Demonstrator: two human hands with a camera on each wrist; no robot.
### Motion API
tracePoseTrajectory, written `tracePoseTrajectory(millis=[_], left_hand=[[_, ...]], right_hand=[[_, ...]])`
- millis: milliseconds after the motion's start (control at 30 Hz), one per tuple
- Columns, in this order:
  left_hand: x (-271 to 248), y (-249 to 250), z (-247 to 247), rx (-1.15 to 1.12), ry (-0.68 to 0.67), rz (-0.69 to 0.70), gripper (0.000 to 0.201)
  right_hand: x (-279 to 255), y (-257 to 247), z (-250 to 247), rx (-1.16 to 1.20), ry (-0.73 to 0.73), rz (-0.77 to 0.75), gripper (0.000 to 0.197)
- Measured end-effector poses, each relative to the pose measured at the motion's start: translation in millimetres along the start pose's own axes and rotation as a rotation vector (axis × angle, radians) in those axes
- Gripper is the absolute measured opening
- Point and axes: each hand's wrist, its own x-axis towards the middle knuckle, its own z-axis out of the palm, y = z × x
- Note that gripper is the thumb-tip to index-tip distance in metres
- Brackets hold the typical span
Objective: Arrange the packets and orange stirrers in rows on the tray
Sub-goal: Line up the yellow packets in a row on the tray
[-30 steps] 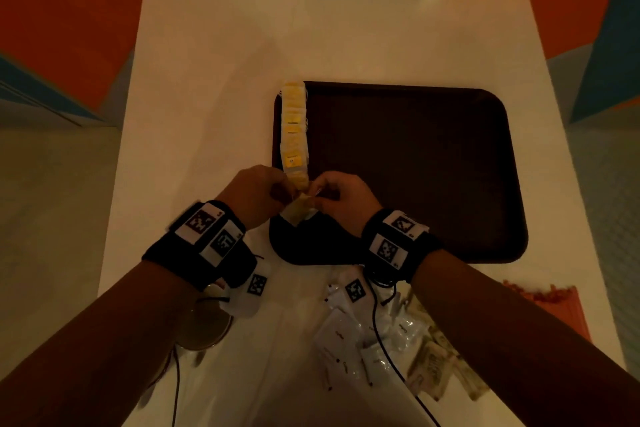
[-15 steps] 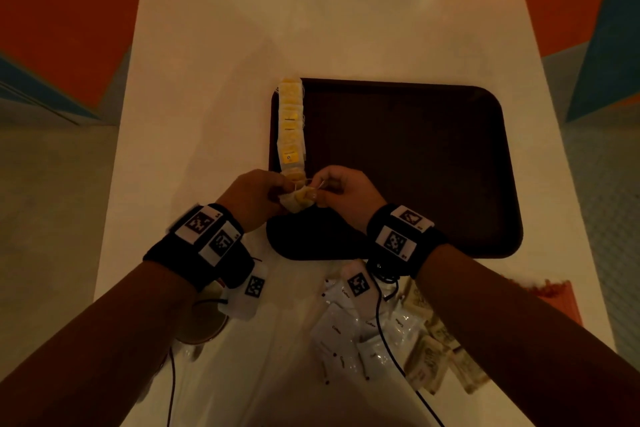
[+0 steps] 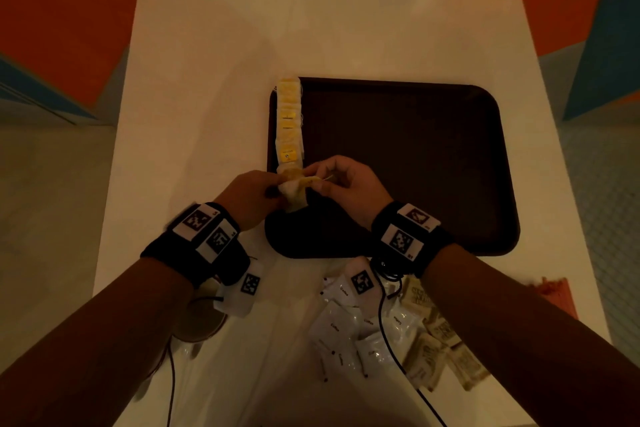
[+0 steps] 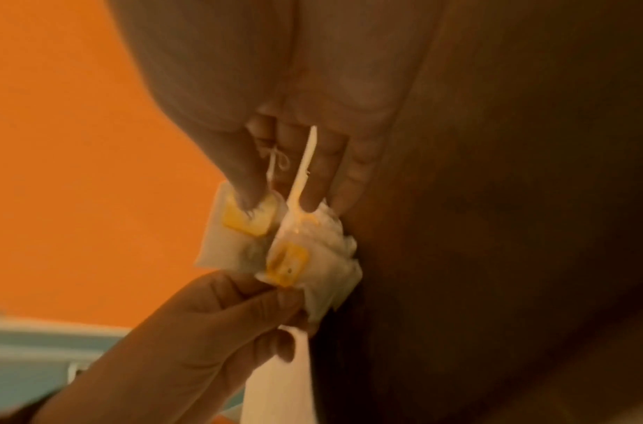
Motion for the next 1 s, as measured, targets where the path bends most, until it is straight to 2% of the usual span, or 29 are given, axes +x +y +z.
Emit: tracePoseTrajectory(millis=[100, 200, 300, 433, 667, 700, 767, 867, 933, 1000], left_hand=[[2.0, -1.1, -0.8, 0.057, -0.020, -0.017, 0.019], [4.7, 1.0, -2.8, 0.081, -0.050, -0.030, 0.019], [7.3, 3.8, -5.1, 0.111, -0.073, -0.055, 0.019], [5.3, 6.6, -4.9, 0.110, -0.024, -0.064, 0.017], [-2.3, 7.1, -8.0, 0.058, 0.103, -0.146, 0.017], [-3.5, 6.9, -8.6, 0.037, 0.110, -0.162, 0.016], [-5.1, 7.4, -8.6, 0.024, 0.099, -0.174, 0.014], [-4.5, 7.5, -4.1, 0.057, 0.051, -0.186, 0.017], [-2.5, 4.5, -0.7, 0.048, 0.073, -0.204, 0.018], [-1.2, 1.1, 2.2, 0.035, 0.158, -0.207, 0.017]], right_hand=[[-4.2, -8.8, -5.3, -0.093, 0.000, -0.049, 0.014], [-6.3, -12.6, 0.0, -0.275, -0.160, -0.011, 0.010], [-2.6, -4.4, 11.0, -0.535, -0.295, -0.003, 0.021], [4.6, 6.2, 24.2, -0.606, -0.186, 0.029, 0.025], [-2.2, 12.7, 23.3, -0.622, 0.108, -0.074, 0.012], [-4.4, 13.9, 21.6, -0.641, 0.090, -0.060, 0.012], [-8.2, 14.6, 22.1, -0.716, -0.034, -0.005, 0.011], [-9.8, 17.0, 27.3, -0.780, -0.162, 0.030, 0.021], [-9.0, 18.3, 29.8, -0.777, -0.127, 0.005, 0.025], [-7.0, 21.9, 30.8, -0.769, -0.054, -0.033, 0.027]])
